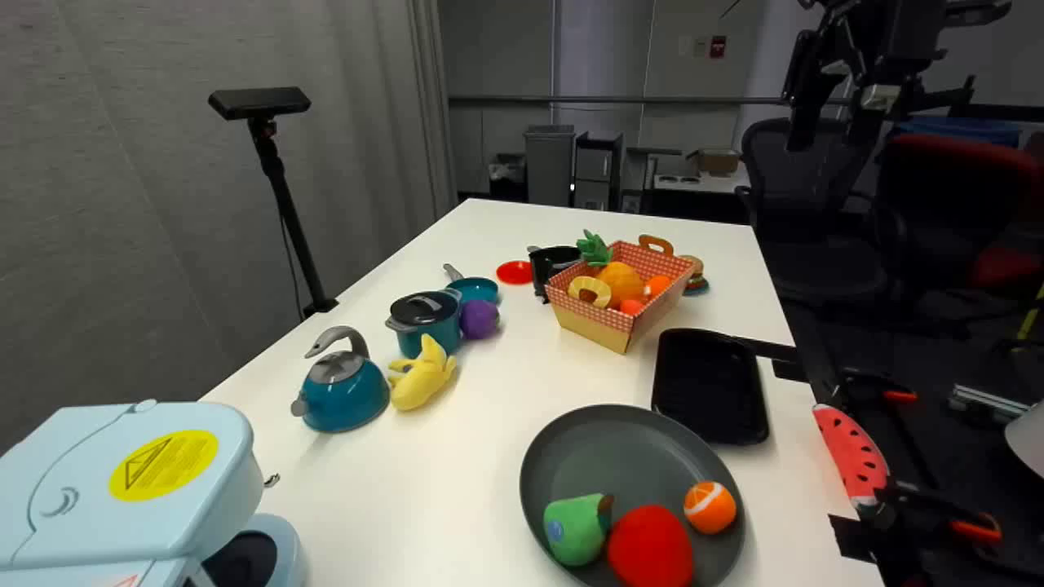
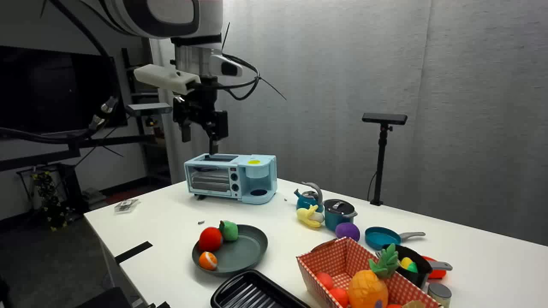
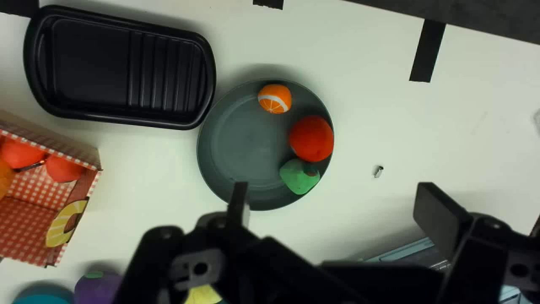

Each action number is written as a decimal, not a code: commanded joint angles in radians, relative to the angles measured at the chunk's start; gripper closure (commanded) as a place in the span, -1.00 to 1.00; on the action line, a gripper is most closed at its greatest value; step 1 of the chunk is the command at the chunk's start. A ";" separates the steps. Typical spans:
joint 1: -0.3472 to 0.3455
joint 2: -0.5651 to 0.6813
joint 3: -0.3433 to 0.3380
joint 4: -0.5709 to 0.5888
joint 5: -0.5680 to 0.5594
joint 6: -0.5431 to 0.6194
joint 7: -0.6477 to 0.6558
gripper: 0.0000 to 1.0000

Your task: Put the plushy in the basket on the plate and then put it back in the basket

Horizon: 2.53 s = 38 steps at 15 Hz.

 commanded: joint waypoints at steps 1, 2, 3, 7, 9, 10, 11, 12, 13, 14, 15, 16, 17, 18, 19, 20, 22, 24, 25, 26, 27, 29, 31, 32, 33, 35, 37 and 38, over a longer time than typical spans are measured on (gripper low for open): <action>-0.016 0.001 0.013 0.002 0.007 -0.004 -0.006 -1.00; -0.016 0.001 0.013 0.002 0.007 -0.004 -0.006 -1.00; -0.016 0.001 0.013 0.002 0.007 -0.004 -0.006 -1.00; -0.016 0.001 0.013 0.002 0.007 -0.004 -0.006 -1.00; -0.016 0.001 0.013 0.002 0.007 -0.004 -0.006 -1.00; -0.016 0.001 0.013 0.002 0.007 -0.004 -0.006 -1.00; -0.016 0.001 0.013 0.002 0.007 -0.004 -0.006 -1.00; -0.016 0.001 0.013 0.002 0.007 -0.004 -0.006 -1.00; -0.016 0.001 0.013 0.002 0.007 -0.004 -0.006 -1.00; -0.016 0.001 0.013 0.002 0.007 -0.004 -0.006 -1.00; -0.016 0.001 0.013 0.002 0.007 -0.004 -0.006 -1.00; -0.016 0.001 0.013 0.002 0.007 -0.004 -0.006 -1.00; -0.016 0.001 0.013 0.002 0.007 -0.004 -0.006 -1.00; -0.016 0.001 0.013 0.002 0.007 -0.004 -0.006 -1.00; -0.016 0.001 0.013 0.002 0.007 -0.004 -0.006 -1.00; -0.016 0.001 0.013 0.002 0.007 -0.004 -0.006 -1.00; -0.016 0.001 0.013 0.002 0.007 -0.004 -0.006 -1.00; -0.014 -0.001 0.010 -0.001 0.009 0.001 -0.017 -1.00; -0.016 -0.002 0.012 -0.003 0.007 0.008 -0.018 -1.00; -0.016 -0.003 0.009 -0.003 0.008 0.010 -0.024 -1.00; -0.017 -0.003 0.007 -0.005 0.005 0.019 -0.034 -1.00; -0.024 0.002 0.002 -0.005 -0.008 0.038 -0.054 -1.00; -0.034 0.009 -0.005 -0.005 -0.030 0.060 -0.082 -1.00; -0.039 0.013 -0.009 -0.006 -0.043 0.074 -0.099 -1.00; -0.044 0.018 -0.014 -0.006 -0.058 0.089 -0.117 -1.00; -0.056 0.027 -0.028 -0.003 -0.089 0.112 -0.149 -1.00; -0.070 0.039 -0.044 -0.003 -0.117 0.140 -0.177 -1.00; -0.077 0.046 -0.055 -0.001 -0.131 0.154 -0.192 -1.00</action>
